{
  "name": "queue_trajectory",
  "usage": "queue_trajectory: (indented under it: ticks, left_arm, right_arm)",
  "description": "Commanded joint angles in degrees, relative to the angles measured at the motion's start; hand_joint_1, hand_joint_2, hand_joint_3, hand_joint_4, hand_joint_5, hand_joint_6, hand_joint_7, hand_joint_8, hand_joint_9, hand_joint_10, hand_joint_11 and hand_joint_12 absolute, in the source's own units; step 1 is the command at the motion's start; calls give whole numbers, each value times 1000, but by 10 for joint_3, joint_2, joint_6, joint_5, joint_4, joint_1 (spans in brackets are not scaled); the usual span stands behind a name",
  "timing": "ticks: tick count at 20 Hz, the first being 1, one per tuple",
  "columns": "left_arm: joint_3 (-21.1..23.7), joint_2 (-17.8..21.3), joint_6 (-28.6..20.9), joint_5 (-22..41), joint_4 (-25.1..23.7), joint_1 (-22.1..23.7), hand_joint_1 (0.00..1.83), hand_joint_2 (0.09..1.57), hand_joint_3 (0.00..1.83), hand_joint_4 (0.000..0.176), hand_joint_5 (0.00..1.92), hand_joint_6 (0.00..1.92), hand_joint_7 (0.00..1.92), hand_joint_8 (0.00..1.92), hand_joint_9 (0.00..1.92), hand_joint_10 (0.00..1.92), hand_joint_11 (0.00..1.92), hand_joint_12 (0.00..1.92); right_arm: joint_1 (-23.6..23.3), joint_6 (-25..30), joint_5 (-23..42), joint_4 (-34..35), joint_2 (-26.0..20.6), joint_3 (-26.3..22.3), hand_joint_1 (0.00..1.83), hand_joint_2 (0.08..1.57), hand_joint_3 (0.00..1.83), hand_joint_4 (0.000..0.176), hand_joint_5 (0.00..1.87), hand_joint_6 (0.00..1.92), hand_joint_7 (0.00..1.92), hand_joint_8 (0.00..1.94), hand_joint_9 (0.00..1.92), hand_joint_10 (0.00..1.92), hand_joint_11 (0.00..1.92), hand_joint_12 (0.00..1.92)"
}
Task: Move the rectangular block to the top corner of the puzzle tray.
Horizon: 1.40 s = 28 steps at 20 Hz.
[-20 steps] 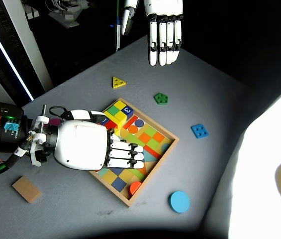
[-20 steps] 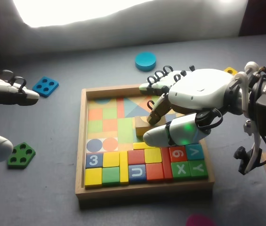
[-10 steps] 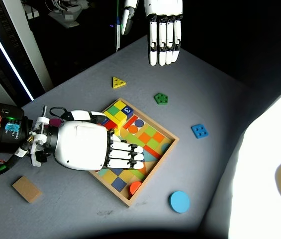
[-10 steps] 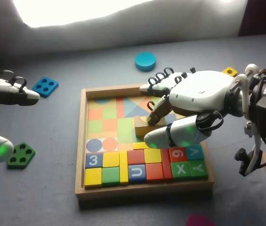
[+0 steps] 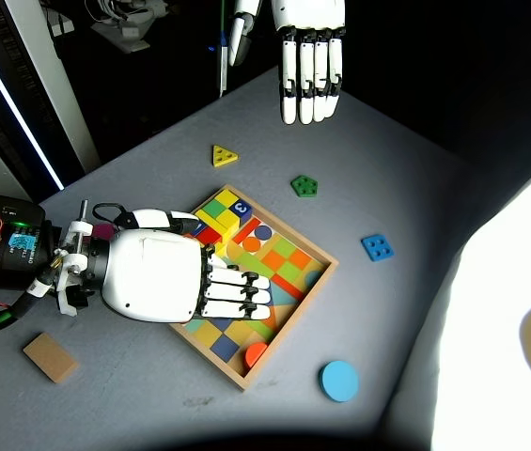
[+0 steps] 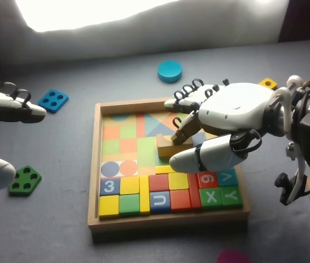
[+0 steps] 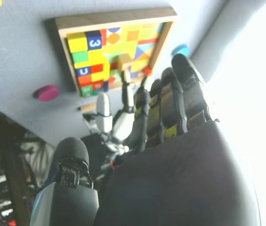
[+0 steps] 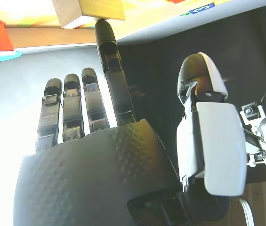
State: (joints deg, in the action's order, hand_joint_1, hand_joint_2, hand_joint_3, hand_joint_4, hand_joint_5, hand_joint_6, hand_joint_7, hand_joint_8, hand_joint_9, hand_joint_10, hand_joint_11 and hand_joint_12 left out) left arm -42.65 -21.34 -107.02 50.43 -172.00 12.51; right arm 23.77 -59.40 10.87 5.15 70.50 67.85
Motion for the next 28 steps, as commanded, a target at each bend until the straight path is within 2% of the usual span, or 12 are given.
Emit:
queue_trajectory:
  ticks: [1,14,19,22,23,26,28]
  left_arm:
    - [4,-3,-2,-47,-6,8,101,1287,0,24,90,1,87,1,102,2,0,523]
    - [4,-3,-2,-47,-6,8,74,1288,0,26,92,3,110,3,136,5,0,617]
    - [3,-3,-2,-47,-6,8,72,1292,1,22,84,1,103,1,129,3,0,575]
    - [2,-3,-2,-47,-6,7,82,1287,0,27,91,2,107,1,132,2,0,576]
    - [2,-3,-2,-47,-6,7,76,1289,1,20,91,1,111,1,139,4,0,598]
    - [2,-3,-2,-47,-6,7,52,1290,1,25,82,0,112,0,141,2,0,623]
    - [2,-3,-2,-47,-6,7,60,1291,1,22,83,0,108,0,141,1,0,616]
  right_arm:
    - [0,-3,49,0,-1,3,0,1171,3,0,707,22,53,11,0,0,0,0]
    - [2,-3,44,18,-4,42,0,1175,3,0,710,21,65,13,0,0,0,0]
    - [-1,-3,44,23,-4,60,0,1181,5,0,703,17,47,3,0,0,0,0]
    - [-1,-3,45,23,-3,67,0,1174,2,0,697,14,35,0,0,0,0,0]
    - [-1,-3,47,23,-3,69,0,1179,4,0,717,22,48,6,0,0,0,0]
    - [-2,-3,51,23,-2,77,0,1178,3,0,711,19,63,10,0,0,0,0]
    - [-1,-5,51,23,-1,80,0,1174,1,1,700,14,50,3,0,0,0,0]
